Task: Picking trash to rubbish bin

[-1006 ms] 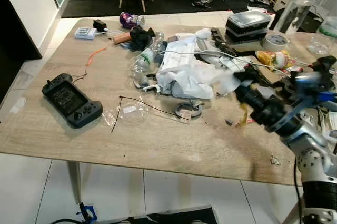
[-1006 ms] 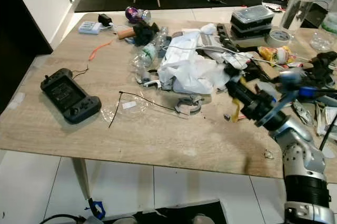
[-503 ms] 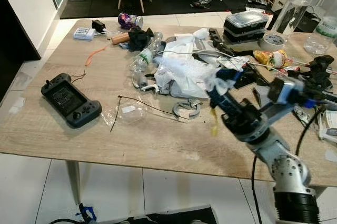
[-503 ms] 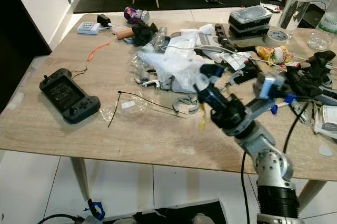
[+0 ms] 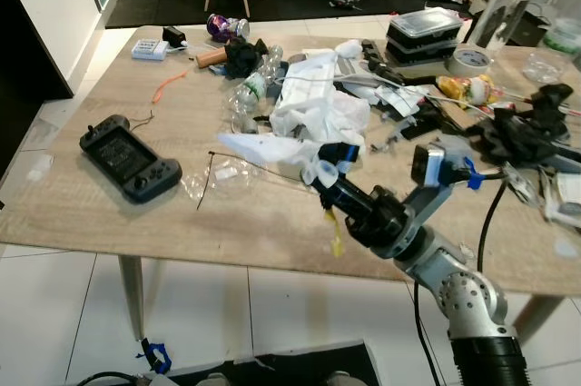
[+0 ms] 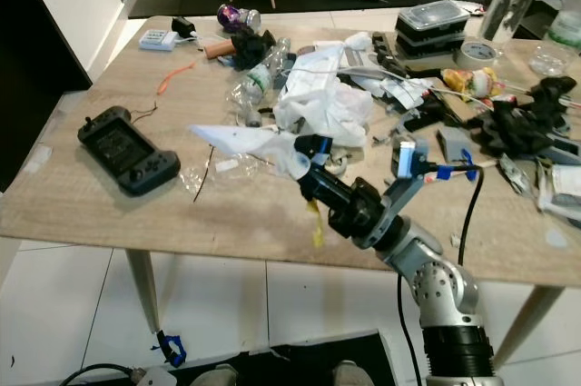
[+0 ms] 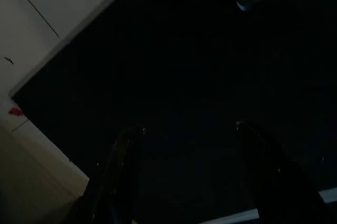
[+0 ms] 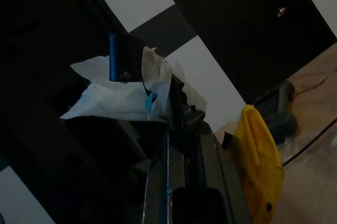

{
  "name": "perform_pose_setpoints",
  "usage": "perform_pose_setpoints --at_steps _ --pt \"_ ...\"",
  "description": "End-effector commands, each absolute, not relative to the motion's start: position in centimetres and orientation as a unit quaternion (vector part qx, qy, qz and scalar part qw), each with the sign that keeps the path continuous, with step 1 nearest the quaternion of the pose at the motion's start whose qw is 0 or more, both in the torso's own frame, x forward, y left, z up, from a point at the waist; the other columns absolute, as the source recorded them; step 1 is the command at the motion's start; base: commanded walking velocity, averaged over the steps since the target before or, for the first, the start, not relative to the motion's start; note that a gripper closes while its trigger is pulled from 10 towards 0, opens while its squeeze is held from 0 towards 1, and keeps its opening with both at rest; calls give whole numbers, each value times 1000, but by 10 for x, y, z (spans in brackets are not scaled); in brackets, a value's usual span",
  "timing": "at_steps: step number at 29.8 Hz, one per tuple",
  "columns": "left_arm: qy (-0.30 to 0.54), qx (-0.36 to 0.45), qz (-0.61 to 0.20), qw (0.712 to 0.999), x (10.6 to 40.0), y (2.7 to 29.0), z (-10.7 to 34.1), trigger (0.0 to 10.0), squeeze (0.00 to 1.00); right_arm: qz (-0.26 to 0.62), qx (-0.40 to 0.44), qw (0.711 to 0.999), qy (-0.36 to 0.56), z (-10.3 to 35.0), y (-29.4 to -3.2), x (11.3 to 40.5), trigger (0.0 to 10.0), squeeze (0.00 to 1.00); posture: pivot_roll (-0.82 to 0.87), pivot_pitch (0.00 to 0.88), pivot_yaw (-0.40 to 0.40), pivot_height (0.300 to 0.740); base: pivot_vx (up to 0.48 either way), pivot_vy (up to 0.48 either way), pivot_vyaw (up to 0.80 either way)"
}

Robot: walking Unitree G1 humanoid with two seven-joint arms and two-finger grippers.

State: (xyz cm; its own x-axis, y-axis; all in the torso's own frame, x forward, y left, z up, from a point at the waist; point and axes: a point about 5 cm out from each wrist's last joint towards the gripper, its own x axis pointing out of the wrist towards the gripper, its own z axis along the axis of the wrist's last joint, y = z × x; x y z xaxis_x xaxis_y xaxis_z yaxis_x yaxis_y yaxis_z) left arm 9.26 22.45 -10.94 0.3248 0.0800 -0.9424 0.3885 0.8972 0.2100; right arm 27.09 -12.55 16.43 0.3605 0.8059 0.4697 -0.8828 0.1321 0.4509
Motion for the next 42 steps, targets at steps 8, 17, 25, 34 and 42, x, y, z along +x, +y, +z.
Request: perform_pose_setpoints --at_steps 8,17,25,34,42 --pt "583 203 -93 781 86 228 -110 10000 0 518 336 786 -30 147 -122 281 10000 0 -17 92 -2 740 -333 0 0" --pt "584 202 -93 781 86 228 -110 10000 0 463 338 819 -41 145 -130 294 10000 0 -17 92 -2 740 -331 0 0" --pt "584 202 -94 781 86 228 -110 10000 0 438 344 829 -47 144 -132 301 10000 0 -17 92 -2 740 -334 0 0" --pt "583 205 -97 780 87 227 -110 10000 0 417 342 841 -44 139 -132 308 10000 0 -15 87 -7 740 -335 0 0" --pt "583 206 -98 780 87 227 -110 10000 0 412 337 846 -35 135 -130 309 10000 0 -13 82 -5 740 -337 0 0"
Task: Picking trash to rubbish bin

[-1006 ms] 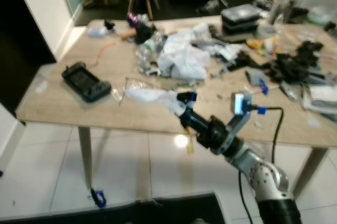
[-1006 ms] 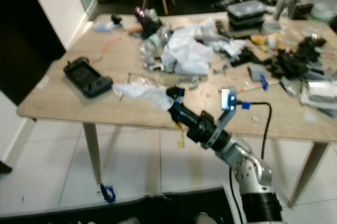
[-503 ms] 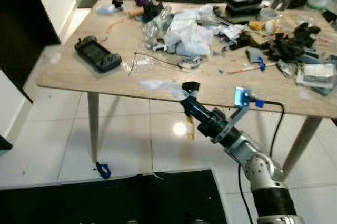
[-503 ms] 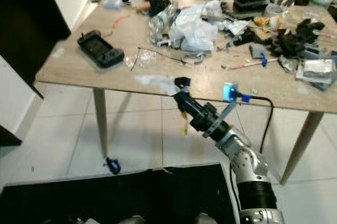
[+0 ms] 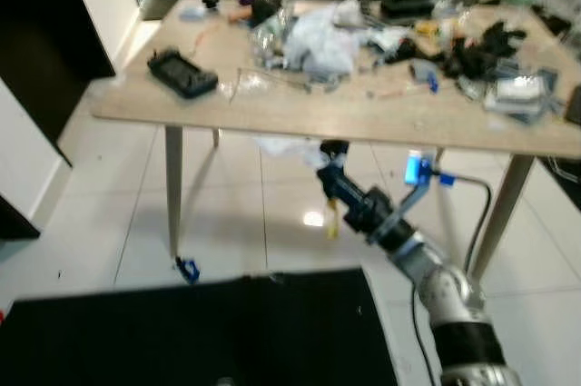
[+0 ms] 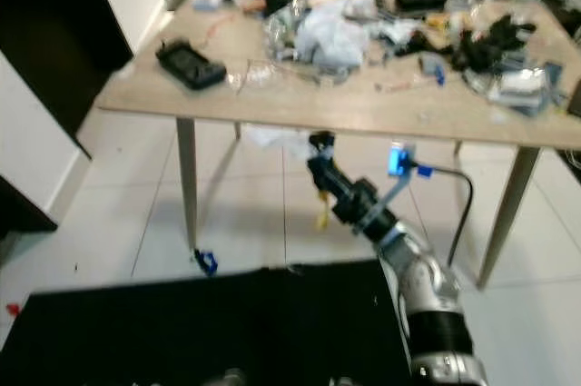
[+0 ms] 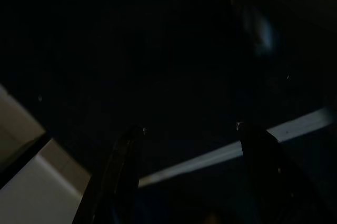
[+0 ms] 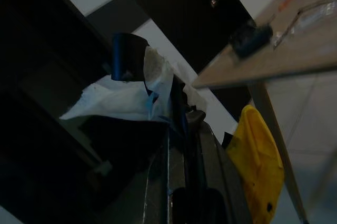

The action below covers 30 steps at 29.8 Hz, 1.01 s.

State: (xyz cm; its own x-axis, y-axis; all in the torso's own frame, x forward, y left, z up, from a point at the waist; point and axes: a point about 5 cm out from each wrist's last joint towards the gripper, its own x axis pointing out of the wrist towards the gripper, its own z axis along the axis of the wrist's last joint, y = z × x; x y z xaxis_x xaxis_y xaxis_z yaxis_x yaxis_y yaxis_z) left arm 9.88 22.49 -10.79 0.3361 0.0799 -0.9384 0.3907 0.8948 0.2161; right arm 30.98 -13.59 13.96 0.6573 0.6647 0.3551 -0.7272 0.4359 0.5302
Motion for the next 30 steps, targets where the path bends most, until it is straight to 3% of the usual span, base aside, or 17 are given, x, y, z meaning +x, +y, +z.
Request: perform_pose_setpoints --at_steps 1,30 --pt "583 206 -99 780 87 227 -110 10000 0 410 333 849 -29 132 -128 310 10000 0 -13 82 -5 740 -337 0 0" --pt "584 204 -96 780 86 228 -110 10000 0 404 321 856 -10 121 -121 312 10000 0 -6 85 -1 740 -337 0 0"
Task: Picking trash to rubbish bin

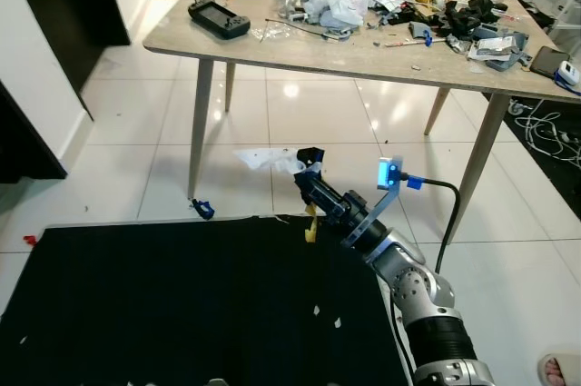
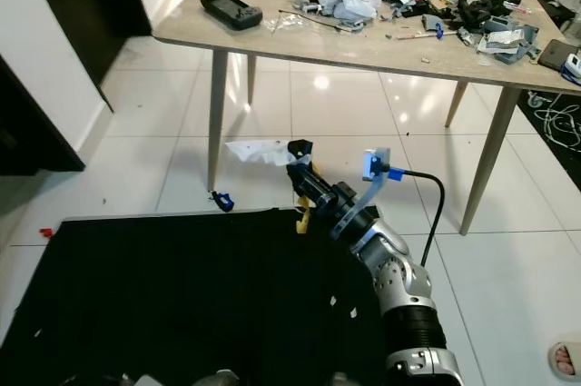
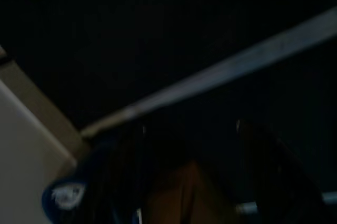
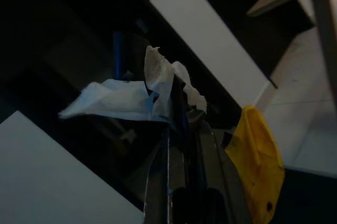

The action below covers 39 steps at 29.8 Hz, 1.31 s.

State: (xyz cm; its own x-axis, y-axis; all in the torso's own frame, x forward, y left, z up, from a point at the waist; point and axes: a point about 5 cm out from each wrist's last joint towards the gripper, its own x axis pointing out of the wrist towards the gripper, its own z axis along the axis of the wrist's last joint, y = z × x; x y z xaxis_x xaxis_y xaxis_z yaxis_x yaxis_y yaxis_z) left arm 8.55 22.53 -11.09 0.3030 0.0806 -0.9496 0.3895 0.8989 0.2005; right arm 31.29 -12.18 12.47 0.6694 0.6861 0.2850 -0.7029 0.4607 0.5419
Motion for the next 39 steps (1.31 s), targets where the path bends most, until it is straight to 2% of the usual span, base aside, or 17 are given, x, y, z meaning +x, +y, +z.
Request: perform_pose_setpoints --at_steps 1,39 --pt "584 204 -95 780 86 228 -110 10000 0 405 322 856 -10 122 -121 312 10000 0 -1 88 -4 740 -341 0 0" --pt "581 204 -96 782 86 228 -110 10000 0 411 309 858 3 121 -117 314 10000 0 5 85 -10 740 -329 0 0"
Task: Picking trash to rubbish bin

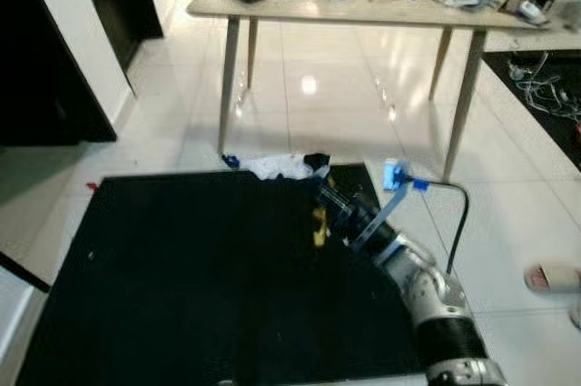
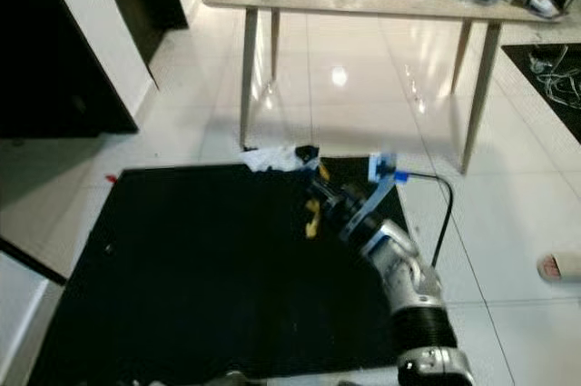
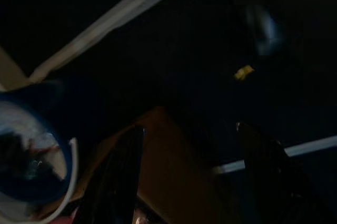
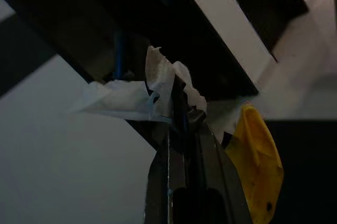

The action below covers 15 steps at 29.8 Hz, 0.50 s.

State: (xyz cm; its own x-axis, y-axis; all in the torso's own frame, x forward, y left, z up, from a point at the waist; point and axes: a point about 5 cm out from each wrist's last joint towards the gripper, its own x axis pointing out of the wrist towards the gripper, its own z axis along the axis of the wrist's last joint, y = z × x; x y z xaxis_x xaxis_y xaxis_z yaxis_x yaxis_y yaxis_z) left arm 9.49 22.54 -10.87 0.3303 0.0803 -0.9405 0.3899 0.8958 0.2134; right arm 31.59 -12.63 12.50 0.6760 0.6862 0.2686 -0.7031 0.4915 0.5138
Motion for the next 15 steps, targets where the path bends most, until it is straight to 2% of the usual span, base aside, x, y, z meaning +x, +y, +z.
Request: perform_pose_setpoints --at_steps 1,15 --pt "581 203 -96 782 86 228 -110 10000 0 411 307 858 4 120 -116 315 10000 0 5 85 -10 740 0 0 0" --pt "583 201 -99 781 84 227 -111 10000 0 402 299 865 15 117 -117 315 10000 0 4 97 -7 740 0 0 -781"
